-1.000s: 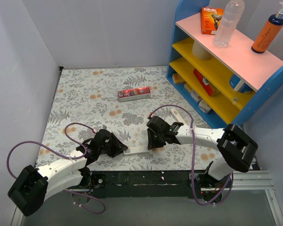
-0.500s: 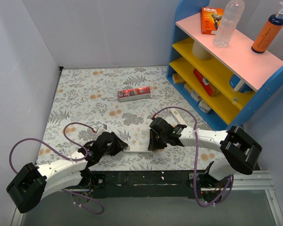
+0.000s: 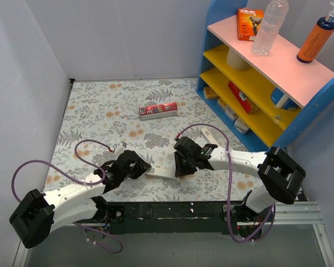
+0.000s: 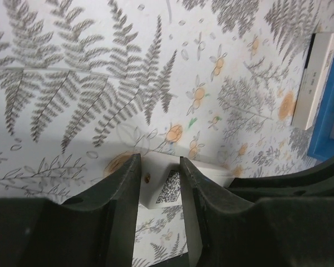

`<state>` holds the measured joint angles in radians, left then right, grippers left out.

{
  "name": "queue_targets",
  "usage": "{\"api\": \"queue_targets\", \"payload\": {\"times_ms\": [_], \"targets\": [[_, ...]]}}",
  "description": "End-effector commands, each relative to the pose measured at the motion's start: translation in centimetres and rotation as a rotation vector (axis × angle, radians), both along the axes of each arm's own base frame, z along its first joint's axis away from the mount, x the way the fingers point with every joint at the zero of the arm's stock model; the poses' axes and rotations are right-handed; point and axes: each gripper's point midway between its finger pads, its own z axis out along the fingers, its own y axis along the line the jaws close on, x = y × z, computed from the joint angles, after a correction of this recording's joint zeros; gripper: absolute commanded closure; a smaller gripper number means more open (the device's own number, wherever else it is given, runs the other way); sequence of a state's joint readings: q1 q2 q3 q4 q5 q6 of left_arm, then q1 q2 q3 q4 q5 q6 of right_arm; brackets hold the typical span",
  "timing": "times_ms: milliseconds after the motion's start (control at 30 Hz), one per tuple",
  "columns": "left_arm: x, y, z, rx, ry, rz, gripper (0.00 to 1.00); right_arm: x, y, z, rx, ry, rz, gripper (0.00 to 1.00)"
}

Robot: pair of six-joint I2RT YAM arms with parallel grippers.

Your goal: Load the batteries into the remote control

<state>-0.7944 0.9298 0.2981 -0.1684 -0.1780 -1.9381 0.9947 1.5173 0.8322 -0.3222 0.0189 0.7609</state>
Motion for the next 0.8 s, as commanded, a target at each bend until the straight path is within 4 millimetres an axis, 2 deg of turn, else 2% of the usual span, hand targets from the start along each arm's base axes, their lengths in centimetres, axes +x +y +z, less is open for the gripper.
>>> {"api": "queue_targets", "payload": {"times_ms": [0, 100, 233, 333, 433, 600, 767], "targets": [[2.9, -4.1, 6.7, -0.163, -0.099, -0.036, 0.69, 1.3, 3.5, 2.7, 0.125, -0.092, 0.056, 0.63], [3.4, -4.2, 6.7, -0.14, -0.112, -0.045, 0.58, 2.0, 3.5, 3.8, 0.139, -0.14, 0.042, 0.57], [3.6, -3.4, 5.5, -0.087, -0.101, -0.037, 0.46, 2.8, 3.7, 6.2, 0.187, -0.217, 0.052, 0.48], [3.7, -2.8, 4.5, -0.062, -0.077, -0.027, 0.4, 3.5, 3.4, 7.3, 0.189, -0.268, 0.046, 0.45], [3.7, -2.6, 4.0, -0.06, -0.068, -0.022, 0.35, 3.9, 2.8, 7.6, 0.158, -0.303, 0.044, 0.42], [3.9, -2.5, 3.3, -0.054, -0.035, -0.025, 0.31, 3.9, 2.0, 6.4, 0.115, -0.281, 0.054, 0.41], [3.6, -2.5, 3.1, -0.053, -0.019, -0.034, 0.3, 3.3, 0.4, 3.9, 0.065, -0.223, 0.012, 0.45]]}}
